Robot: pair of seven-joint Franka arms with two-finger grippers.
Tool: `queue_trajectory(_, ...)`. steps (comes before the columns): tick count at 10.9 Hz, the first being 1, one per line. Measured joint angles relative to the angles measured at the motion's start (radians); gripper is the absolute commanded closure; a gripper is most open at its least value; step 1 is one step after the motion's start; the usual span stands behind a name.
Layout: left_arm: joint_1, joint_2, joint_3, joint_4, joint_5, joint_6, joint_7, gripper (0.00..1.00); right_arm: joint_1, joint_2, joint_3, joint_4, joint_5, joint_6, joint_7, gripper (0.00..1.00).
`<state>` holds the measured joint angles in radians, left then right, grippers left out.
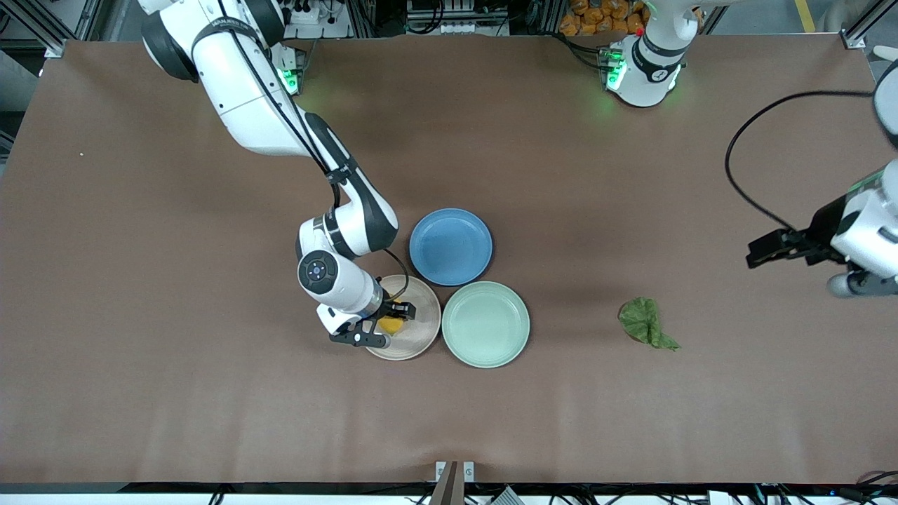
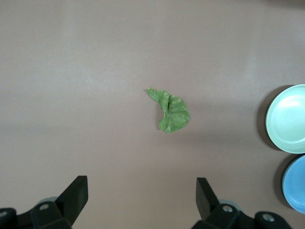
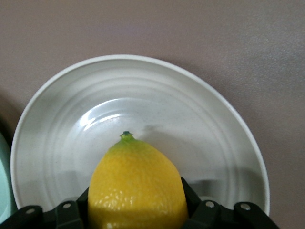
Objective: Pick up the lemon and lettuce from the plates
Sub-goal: 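Grasp the yellow lemon on the cream plate with the right gripper, then carry the lemon away from the plates and lower it to the table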
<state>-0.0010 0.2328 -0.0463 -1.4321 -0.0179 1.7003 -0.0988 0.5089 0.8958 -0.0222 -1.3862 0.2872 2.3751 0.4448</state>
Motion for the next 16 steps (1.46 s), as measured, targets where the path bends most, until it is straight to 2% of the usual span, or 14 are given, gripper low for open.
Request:
queue_trajectory(1,0.002,-0.028,0.0,0.003,0.0,-0.02,0.0,0.0,-0.001,0.0,0.0,0.0,0.0,0.0,-0.002,0.86)
queue_trajectory(5,0.003,-0.134,-0.005,0.004,0.027,-0.109,0.011,0.0,-0.014,0.001,-0.001,0.008,0.0,-0.034,-0.005,0.86)
queue_trajectory(9,0.002,-0.191,-0.036,-0.026,0.028,-0.139,0.028,0.0,-0.053,0.0,-0.003,0.108,-0.002,-0.221,-0.007,0.86)
queue_trajectory(13,0.003,-0.249,-0.036,-0.138,0.028,-0.077,0.028,0.0,-0.117,-0.004,-0.004,0.196,-0.03,-0.406,-0.053,0.86)
queue_trajectory(16,0.004,-0.261,-0.035,-0.142,0.028,-0.071,0.028,0.0,-0.181,-0.03,-0.014,0.222,-0.119,-0.553,-0.168,0.85)
